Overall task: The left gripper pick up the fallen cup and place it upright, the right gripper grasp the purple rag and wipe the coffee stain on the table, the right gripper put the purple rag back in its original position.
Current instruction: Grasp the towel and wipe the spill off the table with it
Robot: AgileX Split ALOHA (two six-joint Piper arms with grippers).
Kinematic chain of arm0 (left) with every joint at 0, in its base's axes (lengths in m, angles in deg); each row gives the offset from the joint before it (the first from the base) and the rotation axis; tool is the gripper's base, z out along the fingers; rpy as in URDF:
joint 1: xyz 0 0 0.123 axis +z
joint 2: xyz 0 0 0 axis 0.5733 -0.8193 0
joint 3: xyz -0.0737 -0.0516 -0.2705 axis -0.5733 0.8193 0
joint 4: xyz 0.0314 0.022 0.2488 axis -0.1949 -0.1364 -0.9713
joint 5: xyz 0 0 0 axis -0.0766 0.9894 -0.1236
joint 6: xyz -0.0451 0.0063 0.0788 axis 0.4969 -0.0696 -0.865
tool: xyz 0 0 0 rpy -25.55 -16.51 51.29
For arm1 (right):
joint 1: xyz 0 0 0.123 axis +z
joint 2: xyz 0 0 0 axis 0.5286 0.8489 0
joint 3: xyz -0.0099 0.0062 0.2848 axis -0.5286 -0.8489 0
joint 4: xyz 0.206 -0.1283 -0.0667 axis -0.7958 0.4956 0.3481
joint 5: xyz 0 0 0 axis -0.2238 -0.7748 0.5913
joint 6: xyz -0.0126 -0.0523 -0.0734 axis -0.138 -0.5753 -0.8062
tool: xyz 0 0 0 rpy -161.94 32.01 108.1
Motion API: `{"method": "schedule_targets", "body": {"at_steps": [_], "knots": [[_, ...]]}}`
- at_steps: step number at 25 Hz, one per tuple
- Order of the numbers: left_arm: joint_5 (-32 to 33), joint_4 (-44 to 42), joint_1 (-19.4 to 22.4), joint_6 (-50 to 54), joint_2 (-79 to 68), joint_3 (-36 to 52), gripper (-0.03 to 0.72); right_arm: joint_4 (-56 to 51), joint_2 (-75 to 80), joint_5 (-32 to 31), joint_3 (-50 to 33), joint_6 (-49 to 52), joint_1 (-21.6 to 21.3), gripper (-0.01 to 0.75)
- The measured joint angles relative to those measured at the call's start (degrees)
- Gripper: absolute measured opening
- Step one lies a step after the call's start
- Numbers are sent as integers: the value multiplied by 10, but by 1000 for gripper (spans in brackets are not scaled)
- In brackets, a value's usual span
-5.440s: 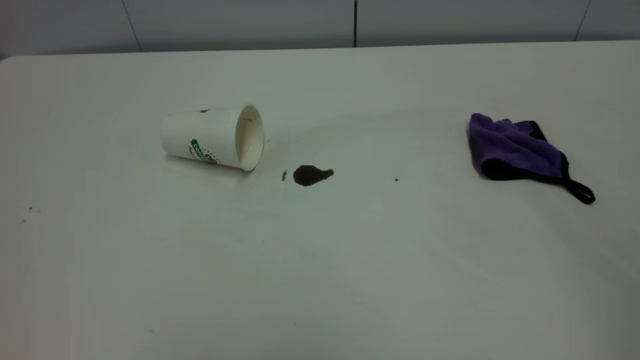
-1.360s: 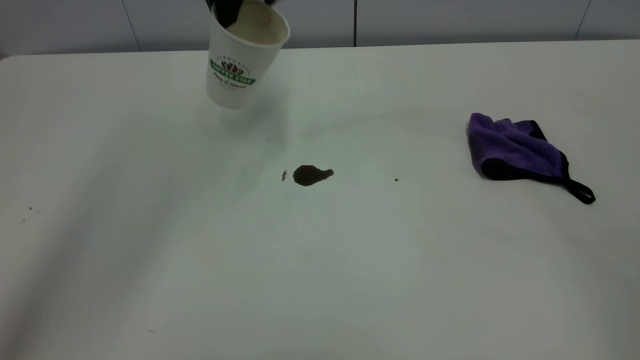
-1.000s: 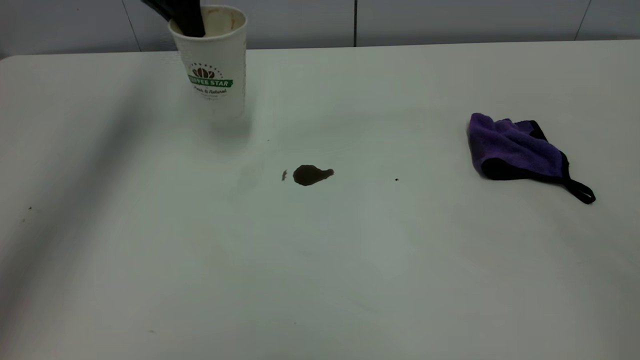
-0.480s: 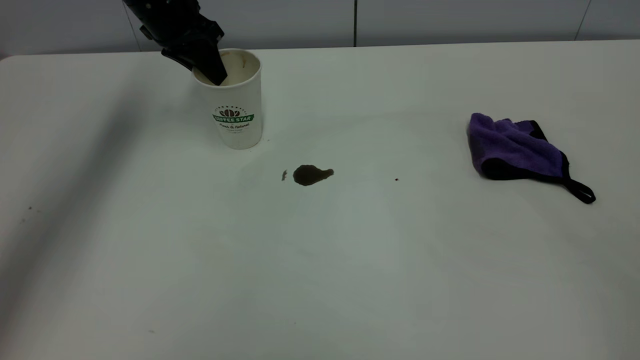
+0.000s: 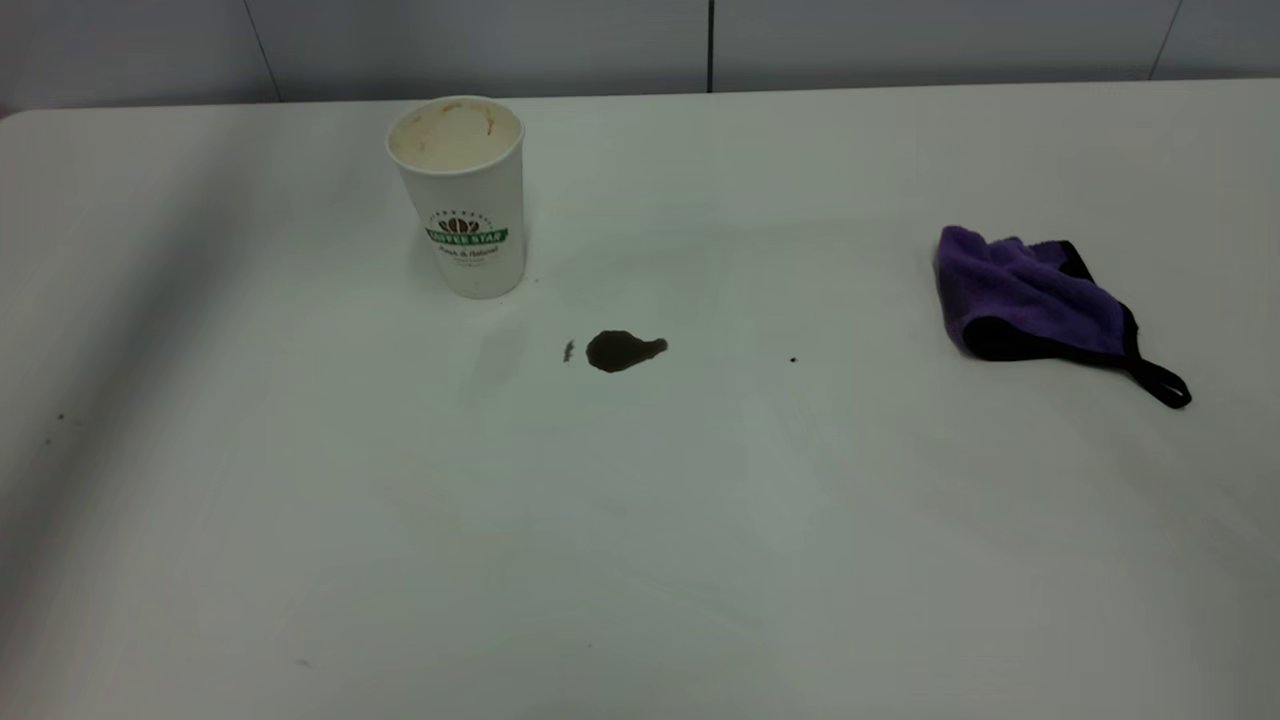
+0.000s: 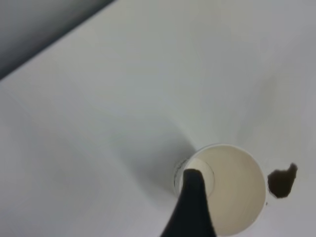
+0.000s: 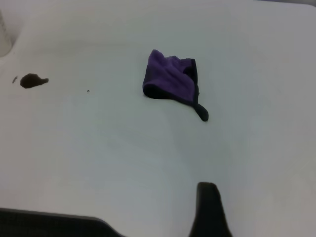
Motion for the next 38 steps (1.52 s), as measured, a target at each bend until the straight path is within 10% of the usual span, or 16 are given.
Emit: {"method": "schedule_targets", "body": {"at_steps": [6,20,38], "knots": [[0,-74,0,133,127,31,569,0,0,0,0,0,0,571],[0,-98,-16,146,550,568,314,-1,0,0,0,0,0,571],[-27,-139,39,167,1096,1084,242,-1,0,0,0,0,0,571]]}}
